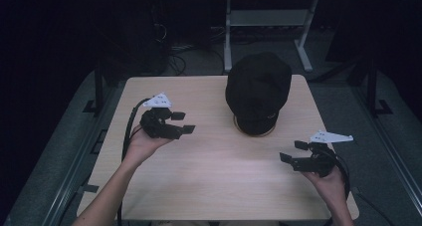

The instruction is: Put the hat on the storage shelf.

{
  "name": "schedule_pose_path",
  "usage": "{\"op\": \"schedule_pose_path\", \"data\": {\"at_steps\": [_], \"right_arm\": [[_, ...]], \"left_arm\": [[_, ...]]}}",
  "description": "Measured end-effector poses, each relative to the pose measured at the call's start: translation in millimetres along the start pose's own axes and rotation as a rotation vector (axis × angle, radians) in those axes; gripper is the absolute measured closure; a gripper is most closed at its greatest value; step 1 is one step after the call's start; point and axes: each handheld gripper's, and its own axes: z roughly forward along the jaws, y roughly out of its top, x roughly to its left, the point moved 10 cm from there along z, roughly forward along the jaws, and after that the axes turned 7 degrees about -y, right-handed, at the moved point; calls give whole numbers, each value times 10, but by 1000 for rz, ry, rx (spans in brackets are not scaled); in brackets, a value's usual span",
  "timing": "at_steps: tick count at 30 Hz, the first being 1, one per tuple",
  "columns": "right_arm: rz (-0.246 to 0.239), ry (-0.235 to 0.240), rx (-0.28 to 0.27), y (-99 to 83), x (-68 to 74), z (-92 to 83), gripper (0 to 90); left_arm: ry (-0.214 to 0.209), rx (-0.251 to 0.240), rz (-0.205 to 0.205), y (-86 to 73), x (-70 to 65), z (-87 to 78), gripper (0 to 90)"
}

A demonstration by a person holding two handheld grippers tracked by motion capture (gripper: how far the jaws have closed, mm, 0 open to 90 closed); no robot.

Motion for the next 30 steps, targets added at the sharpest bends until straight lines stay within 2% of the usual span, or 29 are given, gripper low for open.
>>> {"op": "schedule_pose_path", "data": {"at_steps": [10,16,30], "right_arm": [[-5,-1,9,-17,10,7,181],[-8,2,15,-25,34,20,181],[-19,6,21,-42,46,32,180]], "left_arm": [[13,-10,-15,-173,-15,-52,305],[28,-11,-25,-353,-16,-89,283],[45,-17,-46,-663,-33,-143,278]]}}
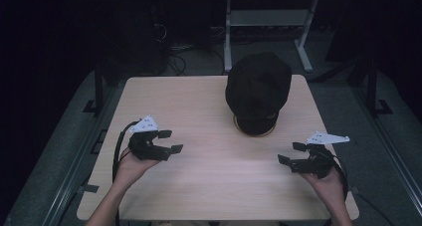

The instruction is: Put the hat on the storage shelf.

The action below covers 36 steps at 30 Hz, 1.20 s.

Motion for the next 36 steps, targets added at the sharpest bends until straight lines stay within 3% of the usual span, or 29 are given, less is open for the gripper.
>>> {"op": "schedule_pose_path", "data": {"at_steps": [8,18,36], "right_arm": [[-9,2,5,-11,14,6,180],[0,3,16,-27,27,3,181],[-12,4,21,-48,49,15,181]], "left_arm": [[11,9,-8,-171,-2,-15,277],[19,-4,-8,-257,-21,-66,277],[39,-11,-48,-490,13,-126,267]]}}
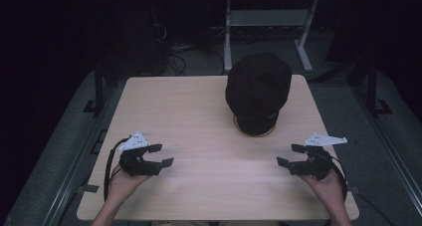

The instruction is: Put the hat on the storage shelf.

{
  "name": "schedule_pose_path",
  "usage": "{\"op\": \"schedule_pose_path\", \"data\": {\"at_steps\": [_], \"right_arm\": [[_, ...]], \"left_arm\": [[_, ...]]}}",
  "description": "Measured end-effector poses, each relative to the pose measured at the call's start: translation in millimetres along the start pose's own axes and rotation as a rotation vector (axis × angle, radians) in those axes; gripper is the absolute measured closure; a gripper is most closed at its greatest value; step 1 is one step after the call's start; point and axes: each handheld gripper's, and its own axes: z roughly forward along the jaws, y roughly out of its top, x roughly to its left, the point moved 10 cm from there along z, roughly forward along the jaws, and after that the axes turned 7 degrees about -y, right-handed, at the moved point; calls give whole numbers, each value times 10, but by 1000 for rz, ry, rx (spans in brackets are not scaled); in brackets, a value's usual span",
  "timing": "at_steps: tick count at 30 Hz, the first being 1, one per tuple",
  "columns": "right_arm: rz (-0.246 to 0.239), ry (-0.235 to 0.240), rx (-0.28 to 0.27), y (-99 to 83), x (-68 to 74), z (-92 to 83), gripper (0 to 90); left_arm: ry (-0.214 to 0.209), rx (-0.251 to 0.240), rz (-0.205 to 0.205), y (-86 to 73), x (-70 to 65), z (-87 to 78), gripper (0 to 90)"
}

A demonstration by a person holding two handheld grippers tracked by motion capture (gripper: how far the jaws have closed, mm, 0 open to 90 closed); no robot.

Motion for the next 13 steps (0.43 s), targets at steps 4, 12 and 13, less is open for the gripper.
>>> {"op": "schedule_pose_path", "data": {"at_steps": [4,12,13], "right_arm": [[2,0,5,-17,5,-3,181],[-8,9,9,-29,53,27,181],[-18,9,5,-24,54,38,181]], "left_arm": [[-3,-2,-1,-28,2,0,262],[-2,24,11,-137,-18,59,251],[0,26,14,-141,-20,61,251]]}}
